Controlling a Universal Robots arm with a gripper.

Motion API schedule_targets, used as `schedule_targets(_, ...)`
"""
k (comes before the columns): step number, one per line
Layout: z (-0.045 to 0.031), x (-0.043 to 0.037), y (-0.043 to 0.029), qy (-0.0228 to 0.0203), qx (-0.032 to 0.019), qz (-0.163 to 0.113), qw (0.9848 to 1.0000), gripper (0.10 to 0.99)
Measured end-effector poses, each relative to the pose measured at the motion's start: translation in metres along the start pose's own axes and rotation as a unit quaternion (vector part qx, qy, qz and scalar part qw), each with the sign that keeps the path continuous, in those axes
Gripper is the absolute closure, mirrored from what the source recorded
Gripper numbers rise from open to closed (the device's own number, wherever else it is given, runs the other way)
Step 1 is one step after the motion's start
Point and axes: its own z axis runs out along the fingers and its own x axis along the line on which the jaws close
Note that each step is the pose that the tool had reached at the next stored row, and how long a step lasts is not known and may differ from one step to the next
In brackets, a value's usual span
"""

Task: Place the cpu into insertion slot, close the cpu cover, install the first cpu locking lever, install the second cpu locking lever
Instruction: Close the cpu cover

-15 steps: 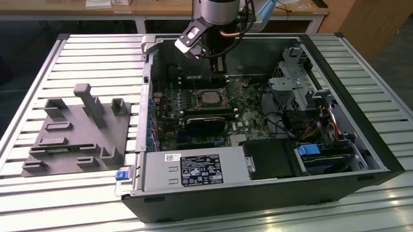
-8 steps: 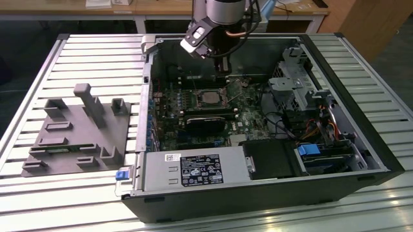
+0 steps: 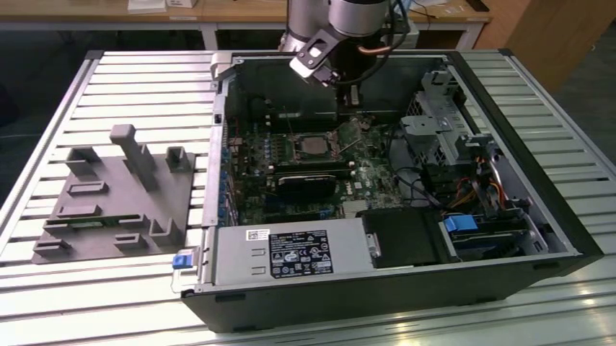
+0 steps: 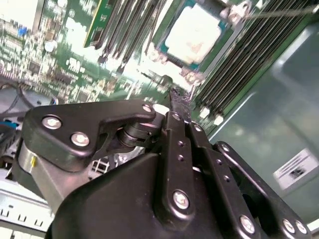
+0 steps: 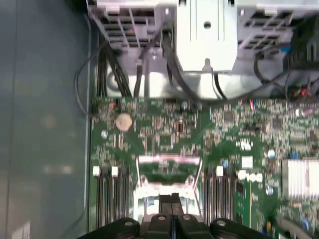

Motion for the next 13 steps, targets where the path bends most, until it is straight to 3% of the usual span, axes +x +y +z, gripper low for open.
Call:
schedule_targets(10, 0.0016, 0.0004, 0.0429, -0.0001, 0.0067, 0.0, 1.0, 0.984)
schedule_targets(13, 0.0022, 0.0005, 0.0525, 0.0, 0.0082, 0.0, 1.0, 0.984)
